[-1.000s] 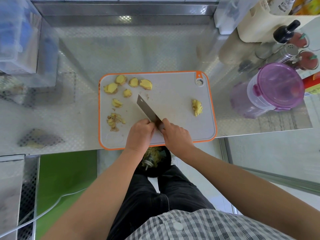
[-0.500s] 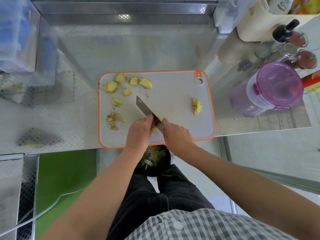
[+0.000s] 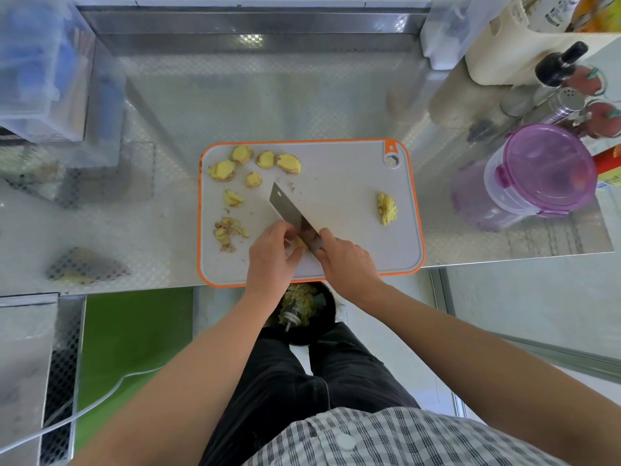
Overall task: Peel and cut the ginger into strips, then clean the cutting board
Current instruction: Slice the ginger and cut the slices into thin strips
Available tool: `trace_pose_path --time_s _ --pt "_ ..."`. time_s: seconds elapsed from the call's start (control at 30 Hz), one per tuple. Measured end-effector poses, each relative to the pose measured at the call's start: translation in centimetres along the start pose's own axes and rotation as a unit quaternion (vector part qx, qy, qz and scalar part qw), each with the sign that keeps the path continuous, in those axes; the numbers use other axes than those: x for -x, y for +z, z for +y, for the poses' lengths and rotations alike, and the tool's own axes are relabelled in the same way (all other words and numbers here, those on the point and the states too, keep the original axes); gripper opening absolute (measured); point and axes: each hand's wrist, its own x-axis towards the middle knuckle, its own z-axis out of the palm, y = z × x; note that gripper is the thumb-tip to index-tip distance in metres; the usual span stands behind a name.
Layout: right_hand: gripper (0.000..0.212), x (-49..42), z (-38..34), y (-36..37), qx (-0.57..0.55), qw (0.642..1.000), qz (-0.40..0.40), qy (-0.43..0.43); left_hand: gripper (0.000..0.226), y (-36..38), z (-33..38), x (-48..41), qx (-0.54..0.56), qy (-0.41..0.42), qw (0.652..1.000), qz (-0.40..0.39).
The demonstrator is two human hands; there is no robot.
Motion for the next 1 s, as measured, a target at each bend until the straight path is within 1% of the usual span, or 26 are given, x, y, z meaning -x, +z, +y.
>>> trace_pose_path --time_s 0.03,0.1,0.17,0.2,0.3,0.43,0.63,0.7,0.77,0.9,1.0 --pt "0.007 0.1 0.1 -0.2 -0.007 1.000 0.001 0.000 0.021 0.1 0.1 0.2 0.008 -0.023 1.000 -0.002" --pt "0.008 0.5 0.1 -0.6 -0.012 1.000 0.012 -0.002 0.016 0.3 0.3 0.5 0.031 -0.095 0.995 -0.003" --pt "0.008 0.8 0.1 -0.7 -0.008 1.000 0.025 -0.009 0.020 0.5 0.5 0.5 0.044 -0.169 0.985 -0.001" --pt "0.008 0.8 0.1 -0.7 -0.005 0.999 0.029 -0.013 0.022 0.7 0.7 0.4 0.047 -0.192 0.980 -0.002" --pt "0.010 0.8 0.1 -0.3 0.013 0.999 0.030 -0.016 0.017 1.1 1.0 0.0 0.077 -0.251 0.965 -0.005" --pt "0.011 0.5 0.0 -0.2 0.028 0.999 0.018 -0.015 0.019 1.3 1.1 -0.6 0.115 -0.312 0.943 -0.014" --pt "0.012 0.5 -0.3 -0.4 0.036 0.999 0.002 -0.017 0.014 1.0 1.2 -1.1 0.152 -0.348 0.925 -0.030" --pt "0.013 0.1 -0.5 -0.3 0.043 0.999 -0.003 -0.012 0.021 0.7 1.4 -1.4 0.160 -0.357 0.919 -0.041" --pt "0.014 -0.2 -0.8 0.0 0.048 0.999 -0.005 -0.003 0.024 0.4 1.5 -1.6 0.161 -0.364 0.916 -0.050" --pt "0.010 -0.1 -0.4 0.6 0.030 1.000 0.008 0.000 0.020 0.2 1.7 -1.6 0.166 -0.371 0.912 -0.053" --pt "0.015 0.2 0.1 0.3 0.000 1.000 0.024 0.004 0.020 0.0 1.7 -1.6 0.167 -0.372 0.912 -0.052"
